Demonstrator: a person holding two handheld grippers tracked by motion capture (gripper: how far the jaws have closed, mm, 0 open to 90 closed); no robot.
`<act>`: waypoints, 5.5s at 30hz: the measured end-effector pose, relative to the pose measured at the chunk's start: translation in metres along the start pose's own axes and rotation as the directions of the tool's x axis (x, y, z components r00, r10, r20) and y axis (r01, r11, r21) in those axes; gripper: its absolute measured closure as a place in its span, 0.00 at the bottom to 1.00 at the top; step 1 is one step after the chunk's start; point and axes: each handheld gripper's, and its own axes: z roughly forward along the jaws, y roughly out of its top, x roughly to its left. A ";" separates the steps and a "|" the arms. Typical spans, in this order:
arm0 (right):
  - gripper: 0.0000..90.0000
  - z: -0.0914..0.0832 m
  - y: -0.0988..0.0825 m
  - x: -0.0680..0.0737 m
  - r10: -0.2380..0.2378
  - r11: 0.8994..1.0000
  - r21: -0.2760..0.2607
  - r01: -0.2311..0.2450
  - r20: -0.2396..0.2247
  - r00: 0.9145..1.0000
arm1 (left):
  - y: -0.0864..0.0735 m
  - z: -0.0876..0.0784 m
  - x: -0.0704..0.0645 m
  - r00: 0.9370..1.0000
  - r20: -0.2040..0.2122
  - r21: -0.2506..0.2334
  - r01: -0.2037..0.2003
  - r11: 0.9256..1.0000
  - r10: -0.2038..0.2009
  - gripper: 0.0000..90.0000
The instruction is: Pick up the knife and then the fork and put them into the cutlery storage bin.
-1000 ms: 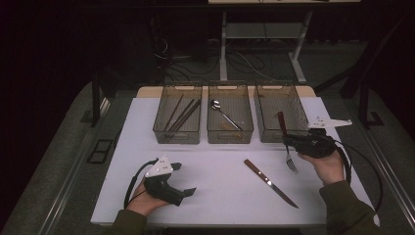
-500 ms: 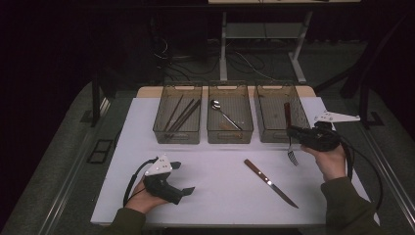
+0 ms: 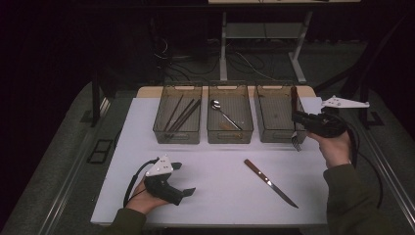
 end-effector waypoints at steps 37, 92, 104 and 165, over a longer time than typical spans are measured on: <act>0.85 0.074 0.019 -0.053 0.048 0.995 0.077 -0.065 0.200 0.979 | 0.001 0.000 -0.002 1.000 0.021 -0.009 -0.015 1.000 0.015 0.00; 0.39 0.045 -0.007 -0.024 0.049 0.989 0.137 -0.055 0.042 0.998 | 0.001 0.000 -0.004 1.000 0.026 -0.011 -0.016 1.000 0.016 0.00; 0.33 0.014 -0.024 -0.001 0.019 0.994 0.106 -0.017 -0.024 1.000 | 0.001 0.000 -0.005 1.000 0.019 -0.014 -0.010 1.000 0.010 0.00; 0.70 0.023 -0.117 0.091 -0.084 0.926 0.342 0.161 -0.230 0.970 | 0.001 -0.001 -0.006 1.000 0.018 -0.024 -0.001 1.000 0.002 0.00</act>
